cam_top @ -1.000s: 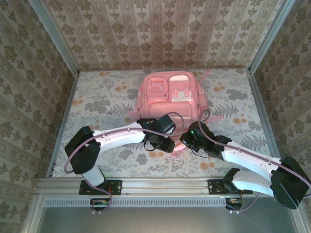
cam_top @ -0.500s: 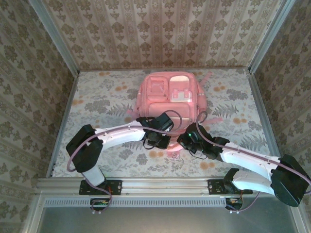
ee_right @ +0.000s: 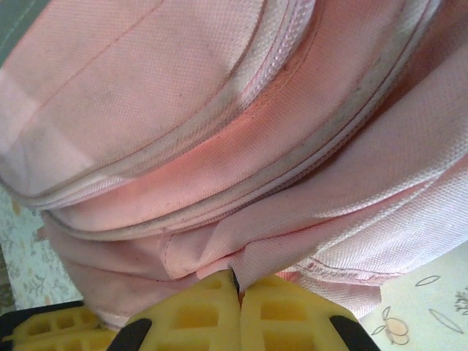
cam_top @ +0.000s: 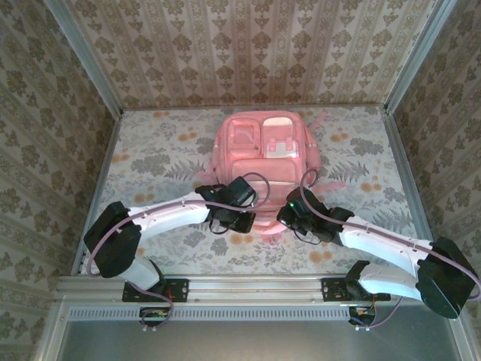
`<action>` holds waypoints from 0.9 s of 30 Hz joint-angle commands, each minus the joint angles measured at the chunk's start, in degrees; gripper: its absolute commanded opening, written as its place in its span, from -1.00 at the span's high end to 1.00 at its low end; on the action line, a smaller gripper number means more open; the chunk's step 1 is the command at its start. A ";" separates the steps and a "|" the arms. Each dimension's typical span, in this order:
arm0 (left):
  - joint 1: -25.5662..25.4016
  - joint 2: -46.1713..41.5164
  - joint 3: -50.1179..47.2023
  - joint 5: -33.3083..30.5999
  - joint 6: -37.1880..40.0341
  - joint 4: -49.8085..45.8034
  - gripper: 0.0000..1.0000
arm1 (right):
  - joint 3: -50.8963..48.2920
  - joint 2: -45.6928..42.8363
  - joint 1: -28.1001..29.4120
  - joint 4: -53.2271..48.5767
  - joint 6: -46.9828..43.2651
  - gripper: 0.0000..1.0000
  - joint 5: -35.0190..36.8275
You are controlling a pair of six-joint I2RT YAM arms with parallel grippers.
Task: Pack the student bag
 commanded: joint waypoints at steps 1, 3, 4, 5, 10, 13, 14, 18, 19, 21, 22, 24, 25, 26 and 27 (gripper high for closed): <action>2.14 -2.84 -1.96 0.66 2.48 -5.01 1.00 | 0.29 0.46 -3.52 -6.67 -3.08 1.00 6.42; 3.15 -3.49 -2.58 0.86 3.15 -5.27 1.00 | 0.33 0.14 -5.42 -7.24 -4.32 1.00 6.19; 3.83 -3.79 -2.83 0.99 3.39 -5.33 1.00 | 0.50 -0.32 -6.50 -7.93 -5.32 1.00 6.41; 4.45 -4.04 -3.11 1.27 3.60 -5.24 1.00 | 0.70 -0.81 -7.49 -8.76 -6.22 1.00 6.72; 6.70 -4.01 -3.29 1.90 4.85 -4.38 1.00 | 1.56 -4.08 -14.95 -12.65 -12.36 1.00 7.37; 7.36 -2.51 -1.96 1.83 6.13 -3.57 1.00 | 2.60 -4.72 -20.42 -14.66 -16.55 1.00 6.34; 7.73 -1.35 -1.16 1.99 6.52 -3.31 1.00 | 2.93 -4.81 -22.00 -15.02 -17.89 1.00 5.94; 9.97 4.29 3.33 2.71 8.00 -1.61 1.00 | 4.27 -3.64 -26.93 -15.68 -22.01 1.00 3.71; 10.78 5.71 4.43 2.75 8.28 -1.54 1.00 | 4.51 -3.22 -27.81 -15.86 -22.78 1.00 3.49; 12.88 8.77 7.17 3.02 8.81 -1.43 1.00 | 4.57 -2.96 -30.33 -15.97 -23.99 1.00 2.59; 13.97 9.97 8.34 3.07 8.95 -1.45 1.00 | 4.48 -3.05 -31.35 -15.89 -24.38 1.00 2.27; 16.45 12.57 10.97 2.68 9.54 -1.82 1.00 | 4.24 -3.05 -33.76 -15.67 -25.49 1.00 1.31; 17.34 13.73 12.37 2.62 9.64 -2.06 1.00 | 4.21 -2.97 -34.70 -15.41 -25.96 1.00 0.77; 18.50 14.91 13.80 2.91 9.78 -2.07 1.00 | 4.26 -2.73 -35.94 -15.28 -26.51 1.00 0.20; 19.48 16.01 15.07 3.06 9.99 -2.13 1.00 | 4.30 -2.38 -37.17 -15.27 -26.85 1.00 -0.45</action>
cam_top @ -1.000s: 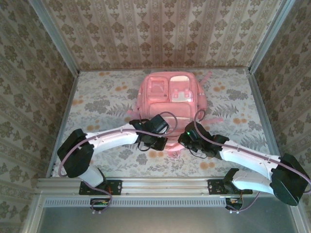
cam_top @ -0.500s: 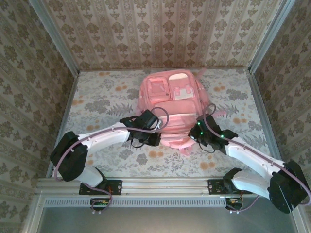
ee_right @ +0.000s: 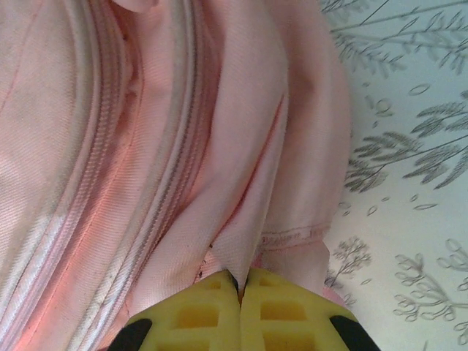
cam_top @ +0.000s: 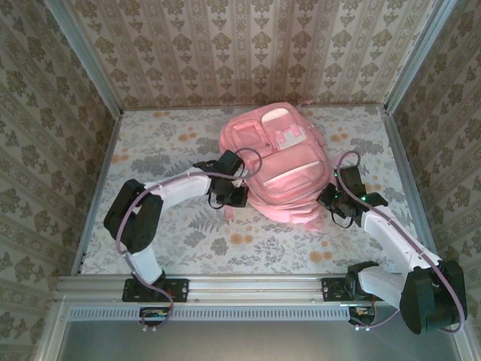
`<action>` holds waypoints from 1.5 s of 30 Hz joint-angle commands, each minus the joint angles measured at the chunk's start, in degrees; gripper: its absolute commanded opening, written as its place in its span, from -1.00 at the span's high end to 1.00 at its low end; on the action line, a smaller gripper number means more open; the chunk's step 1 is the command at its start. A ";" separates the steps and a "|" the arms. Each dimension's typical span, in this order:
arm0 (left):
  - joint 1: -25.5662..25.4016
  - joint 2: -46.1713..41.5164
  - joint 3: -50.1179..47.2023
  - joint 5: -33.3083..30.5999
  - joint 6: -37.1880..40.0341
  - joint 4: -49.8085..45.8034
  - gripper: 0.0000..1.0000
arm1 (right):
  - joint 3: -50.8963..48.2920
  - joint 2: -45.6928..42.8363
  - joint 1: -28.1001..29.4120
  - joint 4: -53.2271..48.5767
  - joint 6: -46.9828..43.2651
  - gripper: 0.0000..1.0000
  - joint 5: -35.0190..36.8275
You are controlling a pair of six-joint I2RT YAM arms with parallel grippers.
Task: Pack the student bag
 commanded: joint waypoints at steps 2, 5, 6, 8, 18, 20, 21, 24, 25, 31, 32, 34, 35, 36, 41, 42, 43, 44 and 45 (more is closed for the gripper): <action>5.89 3.72 5.90 -2.97 1.66 -3.75 1.00 | 1.13 1.19 -5.29 -2.71 -3.83 1.00 3.91; 8.90 6.54 8.36 -2.88 1.57 -3.68 1.00 | 1.15 2.07 -6.40 -1.48 -4.37 1.00 2.24; 9.60 7.26 9.09 -2.65 1.67 -3.56 1.00 | 1.05 2.47 -6.45 -0.51 -4.54 1.00 1.11; 10.37 8.10 10.60 -2.97 2.17 -3.81 1.00 | 1.42 3.45 -6.45 -0.02 -4.71 1.00 -0.03; 15.18 -1.60 8.67 -4.82 2.49 -2.94 -0.40 | -0.07 1.72 0.33 3.16 -7.15 1.00 -6.35; 15.95 -5.34 7.34 -7.00 3.20 -3.54 -1.00 | -0.23 0.80 4.86 3.66 -7.82 1.00 -6.57; 16.44 -7.96 6.00 -8.73 3.46 -3.14 -1.00 | -0.17 0.33 8.24 3.70 -8.10 1.00 -6.17; 18.32 -16.71 0.79 -11.69 4.62 1.06 -1.00 | -0.25 -1.37 18.21 5.82 -8.24 0.95 -5.26; 18.97 -19.13 -0.67 -12.29 4.86 2.48 -1.00 | -0.12 -1.73 21.03 6.69 -8.47 0.86 -5.16; 21.53 -30.32 -8.08 -27.60 7.01 11.83 -1.00 | 4.19 -5.06 30.03 -0.23 -10.45 -0.89 6.92; 22.28 -32.27 -11.03 -27.06 10.34 16.28 -1.00 | 4.36 -7.08 30.01 -1.79 -10.24 -0.99 10.87; 24.10 -35.45 -15.73 -25.68 14.42 21.66 -1.00 | 5.50 -11.35 30.03 -4.45 -10.32 -0.99 17.96; 25.01 -36.32 -18.17 -27.34 15.84 24.54 -1.00 | 6.01 -13.31 29.98 -5.86 -10.80 -0.99 21.89; 25.72 -36.57 -21.15 -27.55 18.90 28.13 -1.00 | 6.31 -15.02 29.94 -5.80 -11.50 -0.99 26.27; 33.13 -35.20 -29.82 -27.69 16.28 35.38 -1.00 | -6.73 -21.22 29.52 24.10 -30.88 -0.99 43.68; 34.84 -34.37 -31.23 -26.23 15.75 36.07 -1.00 | -12.15 -21.49 29.14 35.29 -39.71 -0.99 43.81; 35.94 -33.41 -32.13 -25.31 14.76 37.08 -1.00 | -16.50 -21.38 28.30 44.42 -47.11 -0.99 42.37; 37.03 -32.45 -33.30 -22.22 14.90 39.27 -1.00 | -20.58 -20.55 25.99 52.71 -52.88 -0.99 39.36; 38.56 -32.05 -33.42 -16.77 16.11 39.99 -1.00 | -22.99 -19.56 22.24 56.34 -55.24 -0.99 35.40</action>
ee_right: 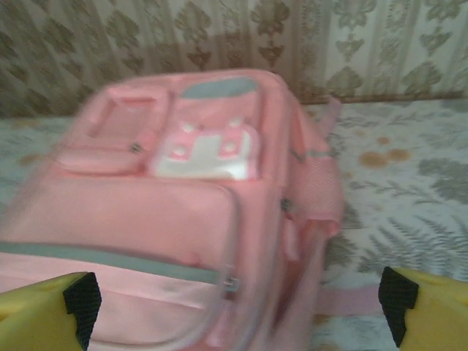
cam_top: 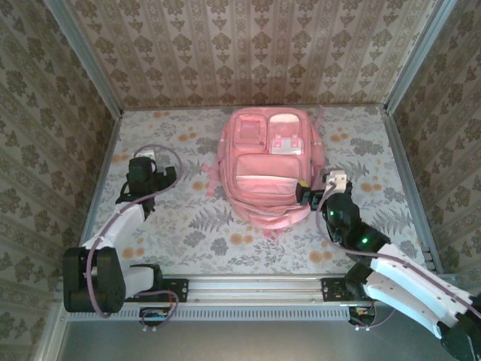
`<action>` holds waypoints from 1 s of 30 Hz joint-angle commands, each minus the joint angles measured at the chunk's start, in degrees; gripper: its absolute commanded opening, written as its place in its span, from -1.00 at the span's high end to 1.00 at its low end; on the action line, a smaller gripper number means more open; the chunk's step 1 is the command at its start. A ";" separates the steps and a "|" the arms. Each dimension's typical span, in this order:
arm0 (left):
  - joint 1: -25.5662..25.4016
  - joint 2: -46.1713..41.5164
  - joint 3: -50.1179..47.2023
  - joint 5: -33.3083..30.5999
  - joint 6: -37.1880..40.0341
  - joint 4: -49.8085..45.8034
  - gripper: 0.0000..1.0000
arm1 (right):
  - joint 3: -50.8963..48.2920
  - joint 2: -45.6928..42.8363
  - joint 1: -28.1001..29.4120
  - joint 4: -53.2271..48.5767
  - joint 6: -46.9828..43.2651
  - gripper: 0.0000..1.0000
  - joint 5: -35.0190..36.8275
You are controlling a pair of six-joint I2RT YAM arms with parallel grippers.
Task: Pack the student bag
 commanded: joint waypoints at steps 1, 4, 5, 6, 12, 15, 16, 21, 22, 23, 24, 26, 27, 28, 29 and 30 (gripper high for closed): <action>2.55 1.49 -2.12 10.65 3.52 11.20 -1.00 | -7.45 2.90 -9.20 22.05 -17.58 -0.99 -1.97; 2.35 2.84 -5.17 5.02 3.51 17.56 -1.00 | -8.03 8.74 -19.91 21.54 -7.56 -0.99 -0.10; 2.47 3.48 -7.19 5.28 3.76 21.96 -1.00 | -9.12 10.92 -21.75 25.61 -6.99 -1.00 1.17; 2.42 4.32 -10.11 5.95 4.65 27.31 -1.00 | -10.22 14.03 -23.90 29.45 -6.03 -0.99 0.66; 2.63 7.66 -14.02 7.90 10.31 40.12 -1.00 | -10.99 36.26 -32.21 57.52 -4.48 -0.99 -11.81; 5.79 18.70 -19.61 7.05 6.88 61.30 -1.00 | -7.69 47.39 -35.44 60.72 -4.69 -0.99 -21.92; 7.38 22.11 -20.01 9.20 6.46 67.59 -1.00 | -5.14 48.42 -35.33 57.71 -5.10 -0.99 -22.47; 4.23 19.11 -10.81 11.08 10.76 44.96 -1.00 | 2.24 47.50 -34.53 42.50 -7.90 -0.99 -27.14; 4.11 19.41 -10.96 10.83 10.95 45.95 -1.00 | 2.32 47.83 -34.54 42.66 -7.78 -0.99 -26.85; 4.10 19.31 -10.82 10.83 10.86 45.46 -1.00 | 2.25 47.49 -34.60 42.02 -7.70 -0.99 -26.76; 3.89 19.18 -10.90 10.55 10.98 45.31 -1.00 | 2.16 47.64 -34.59 42.79 -7.69 -1.00 -26.61; 3.44 19.21 -11.03 9.12 11.14 45.57 -1.00 | 1.96 47.40 -34.47 42.83 -7.65 -0.99 -25.95; 3.43 19.12 -11.07 9.12 11.09 45.64 -1.00 | 1.73 47.42 -34.32 43.17 -7.32 -0.99 -24.86; 3.41 19.09 -11.08 9.11 11.13 45.69 -1.00 | 1.41 47.27 -34.19 43.61 -6.86 -1.00 -23.11; 3.41 19.13 -11.08 9.11 11.13 45.67 -1.00 | 1.08 47.36 -34.10 44.35 -6.45 -0.99 -21.88; 3.47 19.14 -11.09 9.12 11.17 45.68 -1.00 | 0.94 47.27 -34.06 44.39 -6.20 -0.99 -21.42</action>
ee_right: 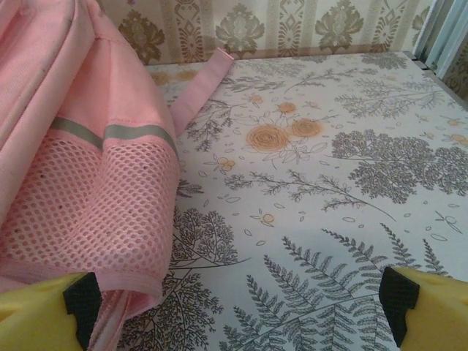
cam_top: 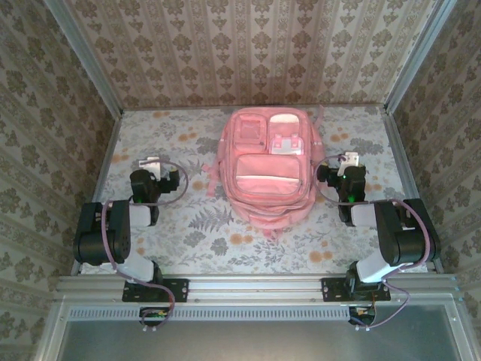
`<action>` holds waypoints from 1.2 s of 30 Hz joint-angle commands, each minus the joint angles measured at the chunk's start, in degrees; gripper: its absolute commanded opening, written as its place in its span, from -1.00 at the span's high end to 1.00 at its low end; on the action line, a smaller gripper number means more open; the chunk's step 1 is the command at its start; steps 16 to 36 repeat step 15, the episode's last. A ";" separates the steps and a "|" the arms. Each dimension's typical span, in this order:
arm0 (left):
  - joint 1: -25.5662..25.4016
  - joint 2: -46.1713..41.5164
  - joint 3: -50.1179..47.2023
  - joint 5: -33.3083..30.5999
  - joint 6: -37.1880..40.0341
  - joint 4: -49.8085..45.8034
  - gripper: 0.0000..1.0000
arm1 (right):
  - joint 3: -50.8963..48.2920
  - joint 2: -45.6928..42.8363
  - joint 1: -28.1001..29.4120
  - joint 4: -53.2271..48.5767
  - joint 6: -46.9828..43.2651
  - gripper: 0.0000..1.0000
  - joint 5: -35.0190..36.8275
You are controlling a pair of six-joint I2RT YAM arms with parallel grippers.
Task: Pack the student bag
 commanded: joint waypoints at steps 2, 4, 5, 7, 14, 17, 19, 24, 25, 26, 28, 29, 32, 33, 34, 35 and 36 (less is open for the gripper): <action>-1.83 -1.03 0.07 -2.78 2.12 0.55 -1.00 | -0.83 -0.59 0.39 0.63 0.79 -0.99 2.18; -1.95 -0.97 0.05 -2.93 2.00 0.84 -1.00 | -0.79 -0.50 0.40 0.55 0.69 -1.00 2.23; -1.56 -0.95 0.13 -2.41 1.77 0.54 -1.00 | -0.68 -0.51 0.46 0.44 0.71 -0.99 2.28; -1.00 -0.87 0.39 -1.23 1.51 0.03 -1.00 | -0.66 -0.51 0.48 0.39 0.65 -0.99 2.33; -0.71 -0.89 0.49 -0.82 1.29 -0.08 -1.00 | -0.73 -0.48 0.57 0.38 0.63 -0.99 2.32; -0.71 -0.84 0.47 -0.82 1.32 -0.02 -1.00 | -0.75 -0.53 0.57 0.43 0.63 -0.99 2.25; -0.71 -0.84 0.47 -0.82 1.32 -0.02 -1.00 | -0.75 -0.53 0.57 0.43 0.63 -0.99 2.25; -0.71 -0.84 0.47 -0.82 1.32 -0.02 -1.00 | -0.75 -0.53 0.57 0.43 0.63 -0.99 2.25; -0.71 -0.84 0.47 -0.82 1.32 -0.02 -1.00 | -0.75 -0.53 0.57 0.43 0.63 -0.99 2.25; -0.71 -0.84 0.47 -0.82 1.32 -0.02 -1.00 | -0.75 -0.53 0.57 0.43 0.63 -0.99 2.25; -0.71 -0.84 0.47 -0.82 1.32 -0.02 -1.00 | -0.75 -0.53 0.57 0.43 0.63 -0.99 2.25; -0.71 -0.84 0.47 -0.82 1.32 -0.02 -1.00 | -0.75 -0.53 0.57 0.43 0.63 -0.99 2.25; -0.71 -0.84 0.47 -0.82 1.32 -0.02 -1.00 | -0.75 -0.53 0.57 0.43 0.63 -0.99 2.25; -0.71 -0.84 0.47 -0.82 1.32 -0.02 -1.00 | -0.75 -0.53 0.57 0.43 0.63 -0.99 2.25; -0.71 -0.84 0.47 -0.82 1.32 -0.02 -1.00 | -0.75 -0.53 0.57 0.43 0.63 -0.99 2.25; -0.71 -0.84 0.47 -0.82 1.32 -0.02 -1.00 | -0.75 -0.53 0.57 0.43 0.63 -0.99 2.25; -0.71 -0.84 0.47 -0.82 1.32 -0.02 -1.00 | -0.75 -0.53 0.57 0.43 0.63 -0.99 2.25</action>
